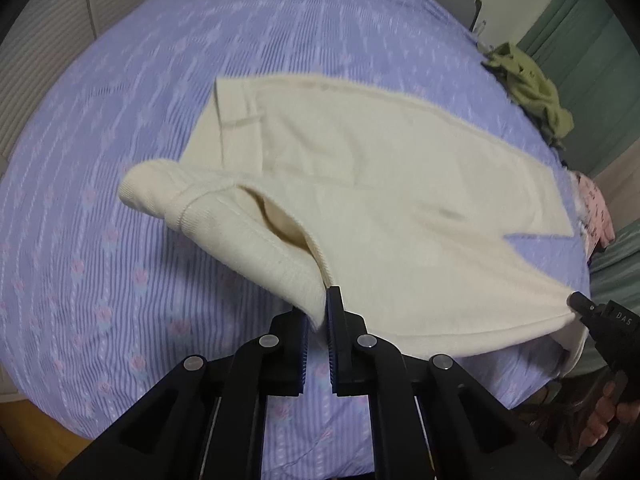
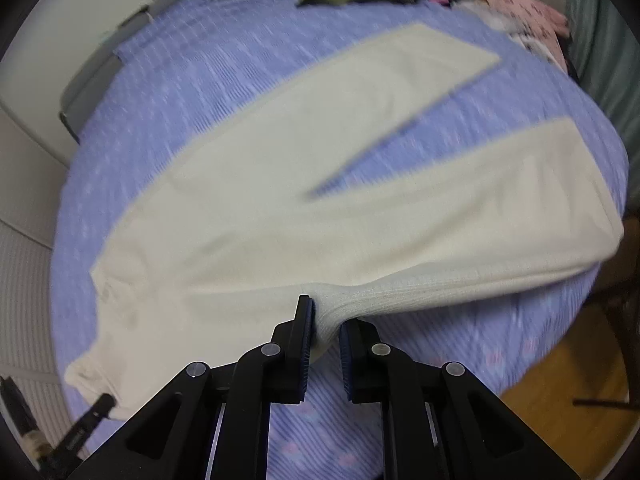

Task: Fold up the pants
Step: 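Close the left tool on the waistband while the right tool grips the leg edge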

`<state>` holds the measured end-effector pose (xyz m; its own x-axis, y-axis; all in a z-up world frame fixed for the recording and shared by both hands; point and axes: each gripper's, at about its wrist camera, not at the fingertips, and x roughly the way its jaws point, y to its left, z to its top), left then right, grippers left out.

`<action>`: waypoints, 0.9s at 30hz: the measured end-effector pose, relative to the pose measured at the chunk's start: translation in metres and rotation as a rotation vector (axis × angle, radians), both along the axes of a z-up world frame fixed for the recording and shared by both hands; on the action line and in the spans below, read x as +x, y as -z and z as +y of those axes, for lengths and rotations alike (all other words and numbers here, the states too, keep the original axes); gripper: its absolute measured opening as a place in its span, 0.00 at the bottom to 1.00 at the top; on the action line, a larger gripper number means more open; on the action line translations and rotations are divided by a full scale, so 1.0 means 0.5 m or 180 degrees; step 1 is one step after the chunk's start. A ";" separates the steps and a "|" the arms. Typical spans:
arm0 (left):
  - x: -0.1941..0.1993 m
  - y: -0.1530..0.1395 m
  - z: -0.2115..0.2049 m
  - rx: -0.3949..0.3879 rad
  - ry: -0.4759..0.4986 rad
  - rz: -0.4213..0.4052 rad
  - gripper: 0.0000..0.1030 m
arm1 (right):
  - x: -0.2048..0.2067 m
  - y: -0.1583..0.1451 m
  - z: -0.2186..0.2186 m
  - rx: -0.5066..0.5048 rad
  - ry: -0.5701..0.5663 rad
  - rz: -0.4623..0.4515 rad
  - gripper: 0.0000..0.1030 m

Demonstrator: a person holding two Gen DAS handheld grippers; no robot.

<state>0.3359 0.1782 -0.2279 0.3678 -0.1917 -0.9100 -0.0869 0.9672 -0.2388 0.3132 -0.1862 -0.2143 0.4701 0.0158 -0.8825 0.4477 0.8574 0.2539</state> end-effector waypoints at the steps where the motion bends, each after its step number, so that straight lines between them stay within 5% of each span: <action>1: 0.013 -0.011 0.002 0.0003 -0.0031 -0.0049 0.09 | 0.016 -0.020 0.000 -0.0014 -0.0026 -0.0065 0.13; 6: 0.074 -0.083 -0.001 0.0023 -0.0262 -0.0319 0.09 | 0.121 -0.062 -0.014 -0.0078 -0.0217 -0.0243 0.13; 14: 0.229 -0.103 0.011 0.0085 -0.0539 -0.0427 0.09 | 0.312 -0.104 -0.007 -0.0166 -0.0512 -0.0354 0.13; 20: 0.378 -0.061 0.034 0.0183 -0.0716 -0.0266 0.09 | 0.467 -0.090 0.032 -0.0266 -0.0799 -0.0315 0.13; 27: 0.519 0.054 0.036 0.0413 -0.0606 0.0051 0.09 | 0.632 0.038 0.056 -0.0341 -0.1020 0.0054 0.13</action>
<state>0.5954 0.1963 -0.2547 0.3714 -0.0013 -0.9285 -0.2736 0.9554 -0.1108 0.6293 -0.1583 -0.2334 0.4416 0.0672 -0.8947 0.1545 0.9766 0.1496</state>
